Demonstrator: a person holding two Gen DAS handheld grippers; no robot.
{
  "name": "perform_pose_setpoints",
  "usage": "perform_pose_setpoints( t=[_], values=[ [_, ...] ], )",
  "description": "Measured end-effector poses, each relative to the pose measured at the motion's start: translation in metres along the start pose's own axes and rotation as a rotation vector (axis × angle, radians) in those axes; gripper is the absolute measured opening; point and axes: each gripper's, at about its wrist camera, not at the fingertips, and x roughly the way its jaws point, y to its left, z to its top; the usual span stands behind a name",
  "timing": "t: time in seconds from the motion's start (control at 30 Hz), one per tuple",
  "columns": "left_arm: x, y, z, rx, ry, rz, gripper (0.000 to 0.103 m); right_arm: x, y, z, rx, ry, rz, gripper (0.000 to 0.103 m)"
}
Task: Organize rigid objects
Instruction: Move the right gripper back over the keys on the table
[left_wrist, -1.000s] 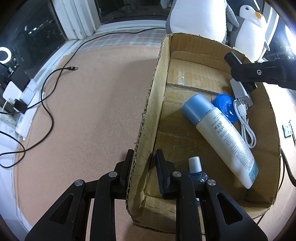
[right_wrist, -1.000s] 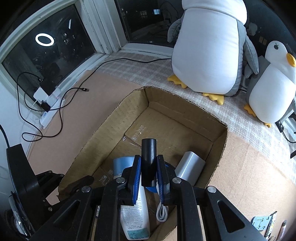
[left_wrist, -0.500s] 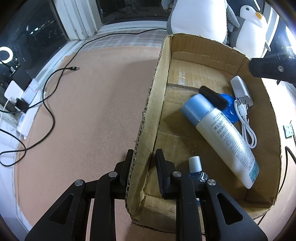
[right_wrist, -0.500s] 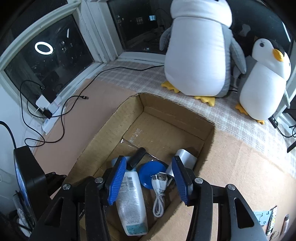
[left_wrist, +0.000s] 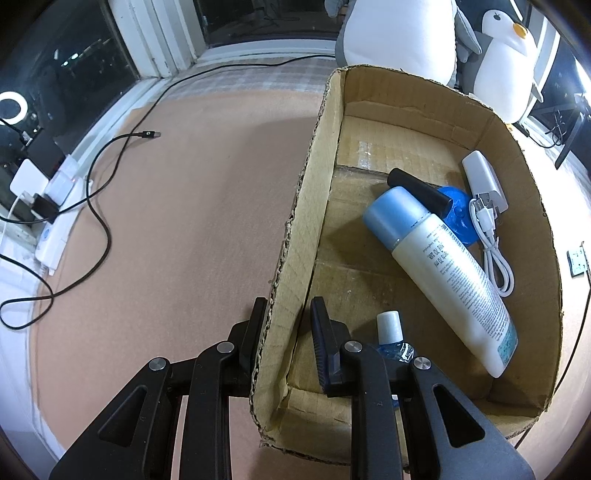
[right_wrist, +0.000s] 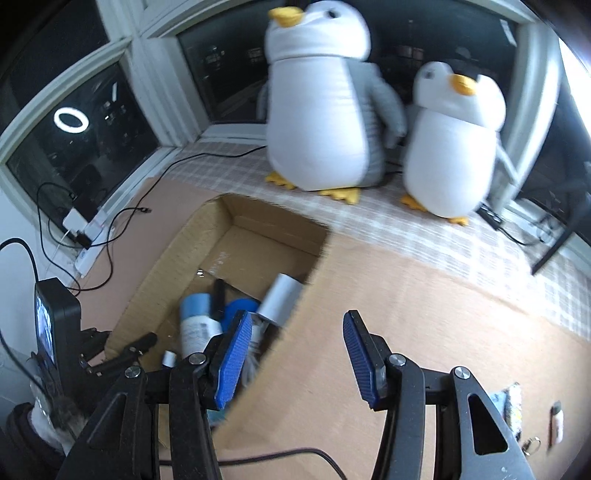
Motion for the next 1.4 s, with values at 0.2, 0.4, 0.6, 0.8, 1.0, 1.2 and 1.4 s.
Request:
perform_pose_setpoints(
  t=[0.2, 0.4, 0.6, 0.8, 1.0, 1.2, 1.4],
  values=[
    [0.0, 0.001, 0.0, 0.004, 0.004, -0.001, 0.02, -0.024, -0.042, -0.018, 0.074, -0.019, -0.039, 0.048],
    [0.0, 0.0, 0.0, 0.005, 0.002, 0.009, 0.02, -0.045, -0.088, -0.041, 0.145, -0.021, -0.09, 0.048],
    [-0.001, -0.002, -0.002, 0.0, -0.002, 0.022, 0.02, -0.067, -0.133, -0.068, 0.205, -0.015, -0.121, 0.047],
    [-0.003, -0.005, -0.002, -0.002, -0.001, 0.027, 0.02, -0.087, -0.173, -0.097, 0.252, -0.011, -0.161, 0.044],
    [-0.002, -0.006, -0.002, -0.004, 0.0, 0.027, 0.02, -0.097, -0.214, -0.129, 0.317, 0.005, -0.197, 0.038],
    [-0.003, -0.004, -0.002, -0.01, -0.001, 0.025, 0.02, -0.087, -0.248, -0.15, 0.356, 0.046, -0.204, 0.033],
    [-0.002, -0.003, -0.001, -0.01, 0.004, 0.026, 0.02, -0.075, -0.265, -0.165, 0.381, 0.068, -0.186, 0.033]
  ],
)
